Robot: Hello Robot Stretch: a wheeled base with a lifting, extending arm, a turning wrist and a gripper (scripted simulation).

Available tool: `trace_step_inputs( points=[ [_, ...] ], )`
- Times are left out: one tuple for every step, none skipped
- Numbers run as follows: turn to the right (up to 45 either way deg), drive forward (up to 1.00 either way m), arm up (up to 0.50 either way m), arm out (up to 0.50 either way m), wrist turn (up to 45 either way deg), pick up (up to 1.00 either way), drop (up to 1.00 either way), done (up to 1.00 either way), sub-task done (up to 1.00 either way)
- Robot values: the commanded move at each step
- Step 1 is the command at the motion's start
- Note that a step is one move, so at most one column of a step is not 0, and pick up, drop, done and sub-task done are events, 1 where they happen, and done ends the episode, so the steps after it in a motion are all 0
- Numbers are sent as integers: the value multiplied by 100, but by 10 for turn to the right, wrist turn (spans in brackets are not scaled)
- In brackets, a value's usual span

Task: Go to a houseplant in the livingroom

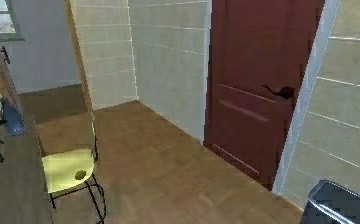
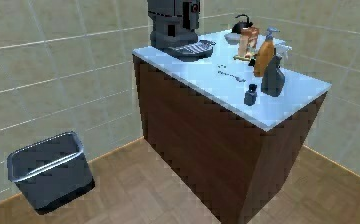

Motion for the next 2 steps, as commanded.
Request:
trace_step_inputs(
  points=[
    [30, 0, 0, 0, 0, 0, 0, 0, 0],
    [0, 100, 0, 0, 0, 0, 0, 0, 0]
  ],
)
